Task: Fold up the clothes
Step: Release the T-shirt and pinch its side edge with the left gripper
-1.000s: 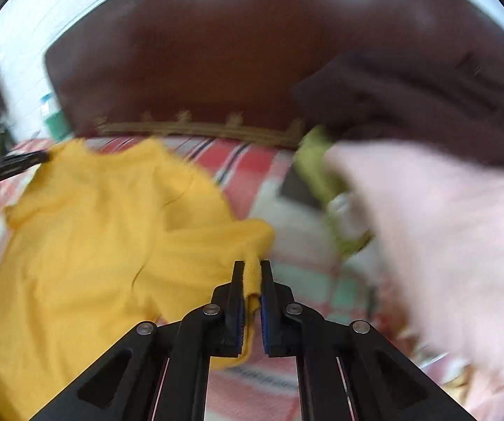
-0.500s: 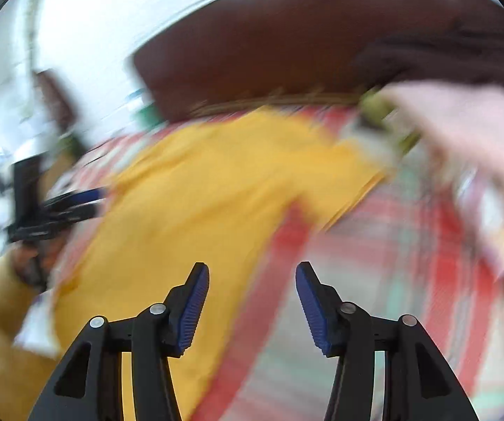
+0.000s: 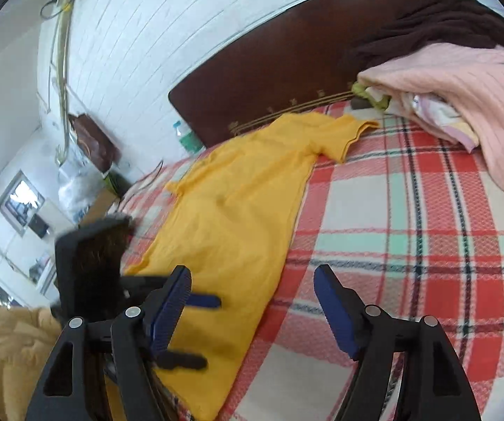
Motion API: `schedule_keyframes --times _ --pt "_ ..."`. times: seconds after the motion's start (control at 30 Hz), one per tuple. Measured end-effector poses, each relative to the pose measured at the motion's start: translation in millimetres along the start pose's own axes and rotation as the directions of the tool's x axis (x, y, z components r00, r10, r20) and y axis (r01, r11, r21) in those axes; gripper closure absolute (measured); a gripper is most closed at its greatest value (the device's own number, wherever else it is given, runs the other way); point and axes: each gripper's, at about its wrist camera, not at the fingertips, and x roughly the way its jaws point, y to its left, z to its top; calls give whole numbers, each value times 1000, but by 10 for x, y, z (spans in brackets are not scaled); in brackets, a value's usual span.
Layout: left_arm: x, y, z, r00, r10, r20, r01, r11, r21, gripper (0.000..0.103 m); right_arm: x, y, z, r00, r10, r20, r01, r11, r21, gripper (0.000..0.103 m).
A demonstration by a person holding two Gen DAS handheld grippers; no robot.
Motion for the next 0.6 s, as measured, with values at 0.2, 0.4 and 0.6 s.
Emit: schedule_keyframes --times 0.2,0.4,0.6 --pt "147 -179 -23 991 132 -20 -131 991 23 21 210 -235 341 1000 3 17 -3 1000 9 25" --pt "64 -31 -63 976 219 7 -219 976 7 63 637 -549 643 1000 11 -12 -10 998 67 24" --pt "44 183 -45 980 194 33 -191 978 -81 86 1278 -1066 997 1000 5 -24 1 973 231 24"
